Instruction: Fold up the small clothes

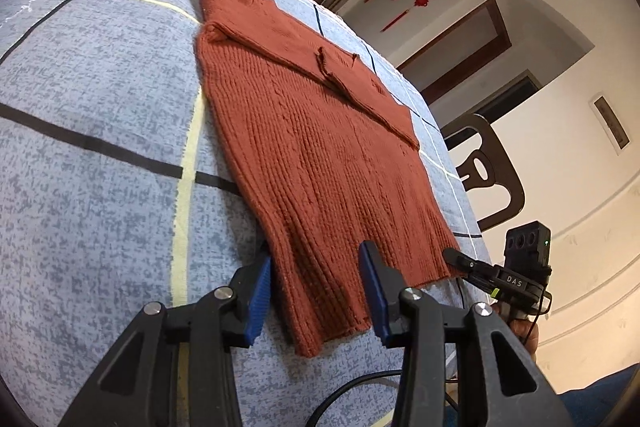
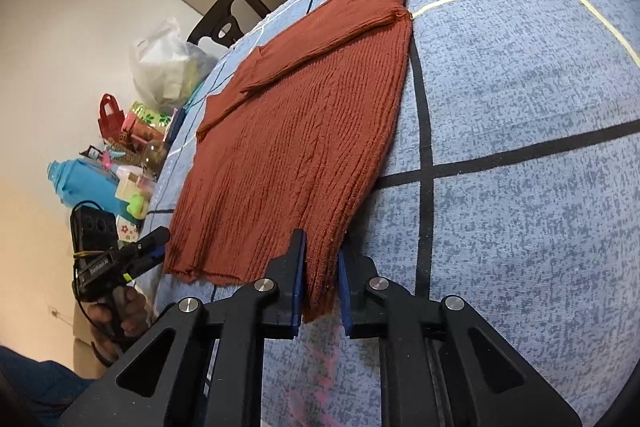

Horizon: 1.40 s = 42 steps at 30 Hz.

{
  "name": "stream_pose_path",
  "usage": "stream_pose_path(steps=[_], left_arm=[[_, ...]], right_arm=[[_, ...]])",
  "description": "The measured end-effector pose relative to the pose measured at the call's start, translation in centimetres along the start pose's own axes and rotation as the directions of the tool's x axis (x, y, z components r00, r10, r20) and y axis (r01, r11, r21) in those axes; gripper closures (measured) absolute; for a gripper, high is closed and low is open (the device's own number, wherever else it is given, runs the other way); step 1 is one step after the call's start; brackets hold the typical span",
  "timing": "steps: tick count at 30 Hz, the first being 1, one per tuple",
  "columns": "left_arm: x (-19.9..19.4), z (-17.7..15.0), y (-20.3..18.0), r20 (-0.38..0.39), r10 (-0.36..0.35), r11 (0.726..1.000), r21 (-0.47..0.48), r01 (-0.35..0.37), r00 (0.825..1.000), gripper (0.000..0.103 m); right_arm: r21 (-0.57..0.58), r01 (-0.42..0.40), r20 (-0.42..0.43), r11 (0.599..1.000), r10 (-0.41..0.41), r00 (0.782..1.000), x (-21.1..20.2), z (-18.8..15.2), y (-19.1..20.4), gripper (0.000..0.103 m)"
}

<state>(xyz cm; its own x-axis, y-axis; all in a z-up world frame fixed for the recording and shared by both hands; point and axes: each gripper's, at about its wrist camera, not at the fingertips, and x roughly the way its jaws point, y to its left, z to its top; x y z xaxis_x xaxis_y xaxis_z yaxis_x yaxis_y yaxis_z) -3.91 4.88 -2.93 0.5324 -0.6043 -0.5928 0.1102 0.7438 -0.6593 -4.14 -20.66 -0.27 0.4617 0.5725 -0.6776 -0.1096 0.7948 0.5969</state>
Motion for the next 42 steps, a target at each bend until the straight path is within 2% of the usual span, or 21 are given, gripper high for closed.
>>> stream_pose_path(steps=[2,4,5,8,10,14,17,20,25,33,35,38,42], left_arm=[[-0.2,-0.1,0.2,0.007,0.002,1.0,0.002,-0.002,1.0,0.062],[-0.2,-0.4,0.4,0.006,0.021,1.0,0.008,-0.021,1.0,0.078],[-0.2,-0.5,0.6,0.005,0.024,1.0,0.001,-0.024,1.0,0.083],[-0.6,-0.5,1.1,0.013,0.015,1.0,-0.024,-0.014,1.0,0.084],[-1.3,-0.4,1.3,0.034,0.027,1.0,-0.015,-0.026,0.999,0.089],[-2.1,-0.3,1.9,0.05,0.039,0.999,-0.02,-0.038,0.998,0.089],[-1.7,-0.5,2.3,0.033,0.047,0.999,-0.027,-0.046,0.998,0.089],[-1.0,-0.7,1.9,0.012,0.024,0.999,-0.037,-0.024,1.0,0.089],[-0.5,-0.8,0.8,0.001,0.068,0.998,-0.008,-0.068,0.998,0.089],[-0.1,-1.0,0.0,0.014,0.092,0.996,0.007,-0.093,0.996,0.089],[0.1,-0.9,-0.2,0.01,0.093,0.996,0.01,-0.093,0.996,0.095],[-0.4,-0.6,-0.3,0.024,0.041,0.999,0.012,-0.041,0.999,0.096],[-3.1,0.0,-0.9,0.108,-0.06,0.997,0.051,0.054,0.992,0.096]], right_arm=[[-0.002,0.004,0.003,1.0,-0.004,1.0,0.0,-0.1,-0.2,0.093],[-0.001,0.002,0.006,1.0,-0.002,1.0,-0.1,-0.1,-0.2,0.094],[-0.005,0.004,0.008,1.0,-0.004,1.0,-0.1,-0.1,-0.3,0.094],[-0.007,0.004,0.011,1.0,-0.004,1.0,-0.4,-0.1,-0.4,0.094],[-0.015,0.014,0.017,1.0,-0.013,1.0,-0.8,-0.1,-0.5,0.095],[-0.015,0.024,0.028,1.0,-0.023,0.999,-1.6,-0.1,-0.9,0.095],[-0.01,0.024,0.021,1.0,-0.024,0.999,-1.4,-0.1,-1.1,0.095],[-0.014,0.01,0.006,1.0,-0.01,1.0,-1.1,-0.1,-1.0,0.095],[-0.029,0.02,-0.004,0.999,-0.02,1.0,-0.9,-0.1,-0.5,0.095],[-0.012,0.006,-0.009,1.0,-0.006,1.0,-0.6,0.0,-0.7,0.095],[-0.018,0.009,-0.009,1.0,-0.01,1.0,-0.6,0.0,-0.7,0.095],[-0.051,0.022,-0.011,0.998,-0.023,1.0,-0.6,0.0,-0.2,0.095],[-0.074,-0.076,0.026,0.994,0.078,0.997,-1.9,-0.1,0.8,0.096]])
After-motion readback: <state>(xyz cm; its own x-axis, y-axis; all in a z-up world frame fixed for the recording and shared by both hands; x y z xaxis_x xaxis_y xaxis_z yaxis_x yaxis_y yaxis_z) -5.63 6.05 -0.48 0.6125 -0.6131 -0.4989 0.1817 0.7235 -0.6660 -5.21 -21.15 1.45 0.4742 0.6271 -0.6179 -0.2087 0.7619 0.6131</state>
